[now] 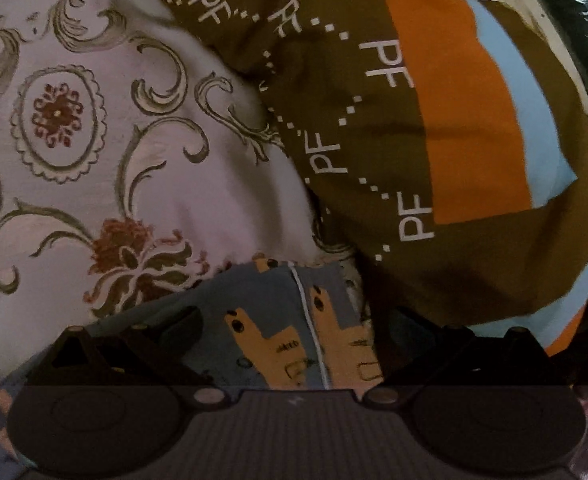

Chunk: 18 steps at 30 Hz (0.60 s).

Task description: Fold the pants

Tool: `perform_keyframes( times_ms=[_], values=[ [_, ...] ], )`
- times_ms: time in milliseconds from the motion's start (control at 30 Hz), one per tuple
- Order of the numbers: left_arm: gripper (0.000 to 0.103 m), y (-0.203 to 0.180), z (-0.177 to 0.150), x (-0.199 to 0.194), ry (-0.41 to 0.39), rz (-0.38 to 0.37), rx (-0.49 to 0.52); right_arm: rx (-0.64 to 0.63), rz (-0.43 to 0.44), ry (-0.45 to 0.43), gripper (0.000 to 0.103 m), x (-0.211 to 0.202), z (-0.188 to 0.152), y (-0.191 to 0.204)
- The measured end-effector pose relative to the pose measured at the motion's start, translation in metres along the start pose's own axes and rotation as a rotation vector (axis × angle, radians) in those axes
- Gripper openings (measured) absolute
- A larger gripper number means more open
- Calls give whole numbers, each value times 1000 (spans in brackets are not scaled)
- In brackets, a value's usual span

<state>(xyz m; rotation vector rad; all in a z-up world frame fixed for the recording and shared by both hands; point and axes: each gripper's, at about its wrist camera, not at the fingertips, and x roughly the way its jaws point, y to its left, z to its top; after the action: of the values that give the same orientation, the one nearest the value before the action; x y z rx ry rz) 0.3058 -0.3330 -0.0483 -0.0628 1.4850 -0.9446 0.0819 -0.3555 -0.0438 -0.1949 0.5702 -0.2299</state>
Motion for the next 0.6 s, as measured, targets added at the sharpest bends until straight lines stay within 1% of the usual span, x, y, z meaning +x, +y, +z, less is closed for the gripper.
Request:
perform_keyframes(
  times_ms=[67,100,200,300,333,400,433,467,500,533,600],
  values=[
    [102,-6,-5,-5,6,-4,16,-58,-12,4,17,2,-3,7],
    [102,-8,0,-5,11,-7,21,-96,-17,9,17,3,-4,12],
    [102,-21,1,-8,30,-12,45,-243,-33,-2,17,3,-8,31],
    [102,-33,6,1,67,64,88,-343,-15,-16,17,0,-14,46],
    [102,-36,6,4,79,95,105,-359,-14,-19,17,0,-14,49],
    [99,-39,6,15,98,151,115,-368,-13,-22,17,-1,-14,50],
    [89,-39,6,17,103,174,110,-363,-12,-22,17,-1,-14,49],
    [73,-37,6,19,112,189,99,-358,-10,-21,17,-2,-14,48],
    [63,-33,6,20,121,189,84,-355,-8,-21,17,-2,-13,48],
    [48,-29,5,19,126,179,63,-358,-9,-24,17,-4,-13,50],
    [39,-20,4,13,107,165,23,-369,-11,-41,17,-8,-12,52]
  ],
)
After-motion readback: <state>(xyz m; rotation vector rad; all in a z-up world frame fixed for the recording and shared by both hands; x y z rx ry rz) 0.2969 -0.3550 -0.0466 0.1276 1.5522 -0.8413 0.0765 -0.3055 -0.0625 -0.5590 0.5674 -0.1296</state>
